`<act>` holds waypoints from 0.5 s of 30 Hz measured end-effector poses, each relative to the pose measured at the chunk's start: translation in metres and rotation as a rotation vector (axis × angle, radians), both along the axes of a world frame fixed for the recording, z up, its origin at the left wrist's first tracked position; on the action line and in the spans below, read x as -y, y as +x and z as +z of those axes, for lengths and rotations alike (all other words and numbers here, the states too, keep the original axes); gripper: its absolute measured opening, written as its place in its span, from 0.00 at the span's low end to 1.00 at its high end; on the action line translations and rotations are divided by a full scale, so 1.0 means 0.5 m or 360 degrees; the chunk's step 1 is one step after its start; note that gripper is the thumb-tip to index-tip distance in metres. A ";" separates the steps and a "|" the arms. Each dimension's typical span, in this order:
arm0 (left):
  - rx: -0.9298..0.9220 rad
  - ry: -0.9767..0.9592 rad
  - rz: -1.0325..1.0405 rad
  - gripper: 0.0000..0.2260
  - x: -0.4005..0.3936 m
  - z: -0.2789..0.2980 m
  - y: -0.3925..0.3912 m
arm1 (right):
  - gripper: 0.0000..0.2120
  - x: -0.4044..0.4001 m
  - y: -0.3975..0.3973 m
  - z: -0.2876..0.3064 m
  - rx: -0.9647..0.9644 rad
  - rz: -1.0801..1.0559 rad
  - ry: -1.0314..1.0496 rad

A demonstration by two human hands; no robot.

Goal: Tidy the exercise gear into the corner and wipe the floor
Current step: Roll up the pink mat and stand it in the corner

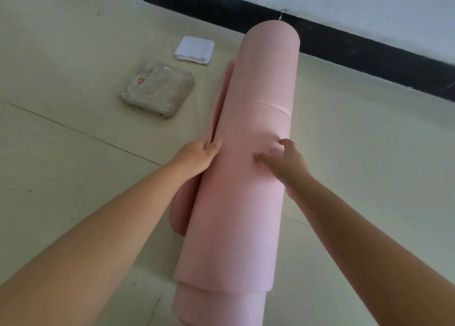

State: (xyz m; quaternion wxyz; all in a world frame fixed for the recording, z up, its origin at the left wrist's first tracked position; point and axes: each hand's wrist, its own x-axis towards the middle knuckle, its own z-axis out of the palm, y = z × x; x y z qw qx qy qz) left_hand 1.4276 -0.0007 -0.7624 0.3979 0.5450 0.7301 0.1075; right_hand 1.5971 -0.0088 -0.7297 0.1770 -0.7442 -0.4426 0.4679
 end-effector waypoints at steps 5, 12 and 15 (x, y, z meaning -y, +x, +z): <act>-0.0101 -0.0094 0.0065 0.34 -0.009 0.024 0.071 | 0.33 -0.013 0.038 -0.017 -0.0315 -0.0264 -0.0082; 0.0048 -0.0390 0.0349 0.47 -0.046 0.040 0.137 | 0.28 -0.015 0.101 -0.047 -0.0571 -0.0339 -0.0163; 0.0219 -0.0343 0.0337 0.46 -0.040 0.033 0.149 | 0.26 -0.022 0.112 -0.049 -0.0707 -0.0326 -0.0160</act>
